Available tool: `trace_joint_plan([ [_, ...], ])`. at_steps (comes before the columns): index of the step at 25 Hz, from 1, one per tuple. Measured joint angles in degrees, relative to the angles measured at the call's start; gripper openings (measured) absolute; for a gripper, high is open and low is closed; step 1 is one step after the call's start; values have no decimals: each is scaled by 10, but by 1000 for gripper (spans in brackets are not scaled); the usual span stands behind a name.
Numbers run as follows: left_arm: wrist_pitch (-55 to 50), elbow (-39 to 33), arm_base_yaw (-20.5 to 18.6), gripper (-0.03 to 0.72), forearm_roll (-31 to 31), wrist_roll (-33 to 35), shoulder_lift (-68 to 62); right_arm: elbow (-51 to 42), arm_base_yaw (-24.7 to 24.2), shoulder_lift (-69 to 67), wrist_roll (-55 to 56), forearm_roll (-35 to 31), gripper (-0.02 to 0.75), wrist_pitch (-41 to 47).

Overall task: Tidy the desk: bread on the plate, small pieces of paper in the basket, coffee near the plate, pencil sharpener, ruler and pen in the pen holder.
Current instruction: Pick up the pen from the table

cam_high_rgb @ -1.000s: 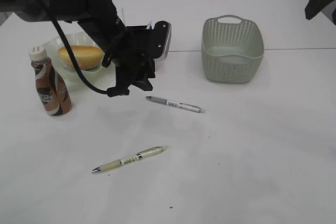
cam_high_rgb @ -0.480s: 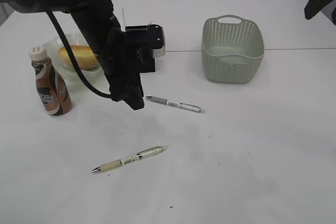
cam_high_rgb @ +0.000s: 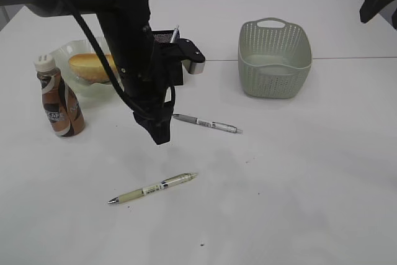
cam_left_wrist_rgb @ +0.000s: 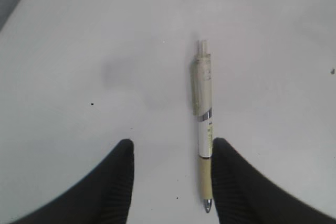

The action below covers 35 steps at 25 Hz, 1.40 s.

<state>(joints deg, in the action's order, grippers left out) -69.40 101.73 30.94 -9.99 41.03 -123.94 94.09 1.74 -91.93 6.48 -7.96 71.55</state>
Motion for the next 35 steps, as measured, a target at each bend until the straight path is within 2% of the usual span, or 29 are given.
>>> trace_joint_plan([
  [6, 0, 0, 0, 364, -11, -68, 0, 0, 0, 0, 0, 0, 365, 0],
  [15, 0, 0, 11, 372, -42, -77, -27, 0, 0, 0, 0, 1, 365, 0],
  [25, 1, -7, 18, 375, -24, -90, -61, 0, 0, 0, 0, 2, 365, 0],
  [30, 2, -59, 18, 375, -13, -93, -62, 0, 0, 0, 0, 9, 365, 0],
  [35, 2, -68, 18, 375, 0, -93, -62, 0, 0, 0, 0, 13, 365, 0],
])
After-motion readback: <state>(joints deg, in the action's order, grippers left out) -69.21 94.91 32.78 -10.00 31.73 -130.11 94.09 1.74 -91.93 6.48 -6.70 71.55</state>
